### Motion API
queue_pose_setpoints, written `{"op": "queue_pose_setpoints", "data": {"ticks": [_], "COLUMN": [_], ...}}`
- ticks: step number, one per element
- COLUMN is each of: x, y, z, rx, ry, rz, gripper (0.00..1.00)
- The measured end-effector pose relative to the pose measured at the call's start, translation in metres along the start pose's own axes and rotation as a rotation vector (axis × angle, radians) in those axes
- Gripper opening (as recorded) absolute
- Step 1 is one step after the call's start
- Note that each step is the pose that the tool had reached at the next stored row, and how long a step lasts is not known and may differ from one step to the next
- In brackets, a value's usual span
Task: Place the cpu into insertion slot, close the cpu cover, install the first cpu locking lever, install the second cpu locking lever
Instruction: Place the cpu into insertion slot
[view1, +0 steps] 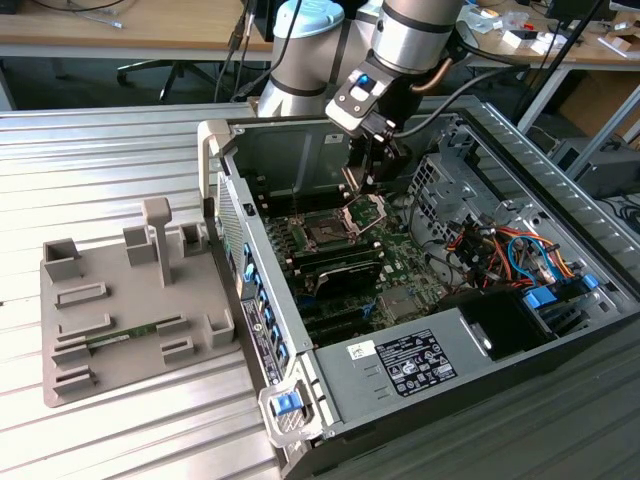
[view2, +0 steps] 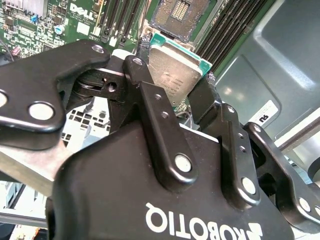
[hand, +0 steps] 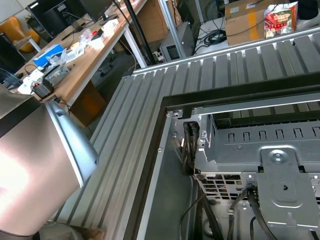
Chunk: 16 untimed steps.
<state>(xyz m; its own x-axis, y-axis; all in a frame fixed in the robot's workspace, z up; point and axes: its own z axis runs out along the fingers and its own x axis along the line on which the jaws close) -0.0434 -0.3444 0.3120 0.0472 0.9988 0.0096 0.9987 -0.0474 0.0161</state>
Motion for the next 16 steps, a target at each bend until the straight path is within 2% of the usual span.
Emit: {"op": "queue_pose_setpoints", "data": {"ticks": [6, 16], "x": [0.0, -0.0001], "y": [-0.0004, -0.0005], "z": [0.0025, 0.0058], "rx": [0.0002, 0.0002], "ry": [0.0002, 0.0001], "rz": [-0.017, -0.018], "gripper": [0.54, 0.54]}}
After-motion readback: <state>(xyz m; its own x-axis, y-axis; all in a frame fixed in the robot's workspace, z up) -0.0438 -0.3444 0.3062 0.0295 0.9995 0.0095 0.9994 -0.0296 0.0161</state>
